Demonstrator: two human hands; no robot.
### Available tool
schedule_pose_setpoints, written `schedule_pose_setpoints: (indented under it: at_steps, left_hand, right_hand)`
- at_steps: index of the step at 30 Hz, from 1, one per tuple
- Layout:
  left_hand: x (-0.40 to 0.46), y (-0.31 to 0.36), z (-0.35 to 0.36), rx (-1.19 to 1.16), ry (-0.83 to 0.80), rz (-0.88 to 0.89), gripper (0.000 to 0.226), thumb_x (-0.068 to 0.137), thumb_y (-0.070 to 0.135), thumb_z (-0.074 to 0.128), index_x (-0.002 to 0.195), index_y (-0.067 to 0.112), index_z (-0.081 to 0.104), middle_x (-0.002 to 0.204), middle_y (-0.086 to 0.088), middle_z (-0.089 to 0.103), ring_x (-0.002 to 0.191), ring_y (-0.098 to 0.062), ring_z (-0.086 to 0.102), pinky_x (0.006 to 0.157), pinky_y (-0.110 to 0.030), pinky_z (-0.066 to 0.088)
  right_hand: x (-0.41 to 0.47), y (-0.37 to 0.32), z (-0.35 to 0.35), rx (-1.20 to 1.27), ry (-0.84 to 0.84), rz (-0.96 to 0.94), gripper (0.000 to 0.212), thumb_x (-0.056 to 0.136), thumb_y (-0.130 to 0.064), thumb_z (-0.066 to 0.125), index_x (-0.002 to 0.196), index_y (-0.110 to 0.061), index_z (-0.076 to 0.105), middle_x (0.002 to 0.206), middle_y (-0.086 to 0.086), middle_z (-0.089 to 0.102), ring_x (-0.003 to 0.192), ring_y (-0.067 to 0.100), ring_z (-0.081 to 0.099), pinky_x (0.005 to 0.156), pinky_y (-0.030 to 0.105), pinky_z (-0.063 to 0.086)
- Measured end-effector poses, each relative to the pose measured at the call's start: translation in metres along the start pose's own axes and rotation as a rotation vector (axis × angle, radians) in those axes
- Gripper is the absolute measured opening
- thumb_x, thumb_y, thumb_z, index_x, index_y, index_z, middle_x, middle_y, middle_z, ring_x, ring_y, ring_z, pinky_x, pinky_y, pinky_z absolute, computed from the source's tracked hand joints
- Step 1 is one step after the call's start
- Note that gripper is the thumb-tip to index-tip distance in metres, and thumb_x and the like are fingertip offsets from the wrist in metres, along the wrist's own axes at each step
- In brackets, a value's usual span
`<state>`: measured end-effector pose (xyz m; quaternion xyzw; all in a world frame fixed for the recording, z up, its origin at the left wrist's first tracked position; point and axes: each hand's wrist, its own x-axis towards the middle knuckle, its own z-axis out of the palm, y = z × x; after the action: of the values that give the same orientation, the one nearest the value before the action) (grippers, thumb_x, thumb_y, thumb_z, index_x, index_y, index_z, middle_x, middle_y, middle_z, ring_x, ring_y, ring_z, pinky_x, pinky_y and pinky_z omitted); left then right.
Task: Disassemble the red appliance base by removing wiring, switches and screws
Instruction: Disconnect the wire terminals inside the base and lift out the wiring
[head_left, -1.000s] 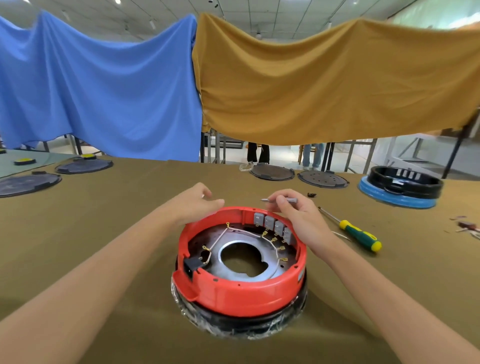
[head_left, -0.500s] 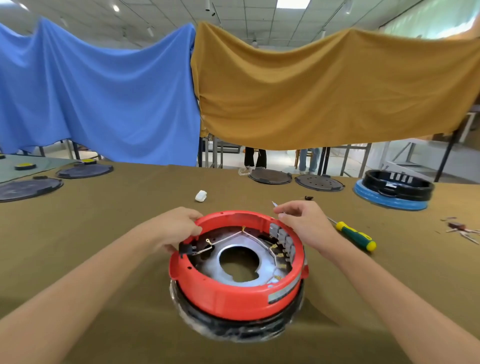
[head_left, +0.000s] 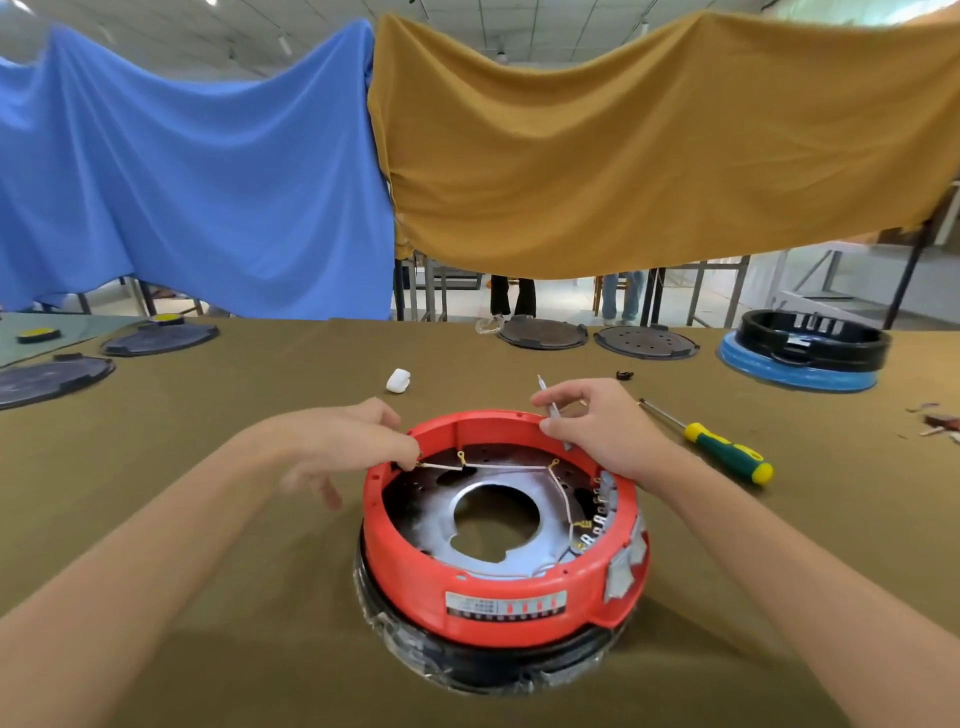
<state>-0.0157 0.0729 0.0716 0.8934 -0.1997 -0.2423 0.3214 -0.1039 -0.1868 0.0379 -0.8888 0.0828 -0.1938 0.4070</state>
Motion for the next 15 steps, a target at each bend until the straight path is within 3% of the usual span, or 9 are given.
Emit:
schedule_pose_setpoints:
  at_steps: [2,5,8,11,13,15]
  left_hand:
    - [-0.013,-0.007,0.0,-0.022,-0.018,-0.047,0.046,0.069,0.03,0.066,0.114,0.028,0.054,0.112,0.004,0.064,0.103,-0.008,0.061,0.068,-0.041,0.061]
    - [-0.016,-0.005,0.008,-0.019,0.038,-0.029,0.027,0.081,0.014,0.061,0.107,0.02,0.059,0.1,-0.002,0.068,0.088,-0.012,0.066,0.064,-0.035,0.061]
    - [-0.007,0.002,0.01,0.091,0.136,0.056,0.024,0.08,0.006,0.053,0.101,0.012,0.064,0.093,-0.012,0.07,0.07,-0.019,0.066,0.06,-0.031,0.057]
    - [0.01,0.006,0.005,0.35,0.182,0.226,0.034,0.081,0.006,0.047,0.106,0.016,0.068,0.107,-0.011,0.071,0.094,-0.027,0.066,0.088,-0.043,0.055]
    - [0.02,0.008,0.004,0.401,0.137,0.34,0.049,0.086,0.0,0.043,0.123,0.023,0.064,0.123,0.002,0.067,0.112,-0.017,0.061,0.101,-0.039,0.048]
    - [0.03,0.01,0.005,0.335,0.136,0.404,0.05,0.094,-0.001,0.043,0.138,0.022,0.053,0.136,0.006,0.058,0.126,-0.012,0.054,0.11,-0.033,0.04]
  right_hand:
    - [0.003,0.0,0.002,-0.061,0.032,0.0,0.027,0.09,-0.011,0.067,0.114,-0.023,0.073,0.104,-0.005,0.071,0.088,0.01,0.068,0.076,0.021,0.05]
    - [0.003,0.002,0.004,-0.066,0.102,0.037,0.028,0.091,-0.009,0.061,0.113,-0.02,0.074,0.11,-0.002,0.069,0.101,0.012,0.062,0.081,0.023,0.045]
    - [-0.001,0.004,0.0,-0.099,0.078,0.057,0.023,0.093,-0.012,0.06,0.104,-0.023,0.076,0.091,-0.008,0.068,0.079,0.003,0.06,0.065,0.018,0.042]
    - [-0.007,0.004,-0.009,-0.109,0.063,0.063,0.019,0.092,-0.014,0.062,0.093,-0.026,0.076,0.084,-0.005,0.069,0.072,0.009,0.062,0.062,0.025,0.048]
    - [-0.01,0.003,-0.012,-0.074,0.064,0.048,0.021,0.094,-0.013,0.059,0.093,-0.027,0.075,0.089,0.0,0.07,0.08,0.018,0.066,0.073,0.036,0.055]
    - [-0.01,0.002,-0.012,-0.044,0.077,0.017,0.021,0.097,-0.013,0.056,0.1,-0.027,0.072,0.093,0.003,0.07,0.08,0.02,0.066,0.076,0.039,0.055]
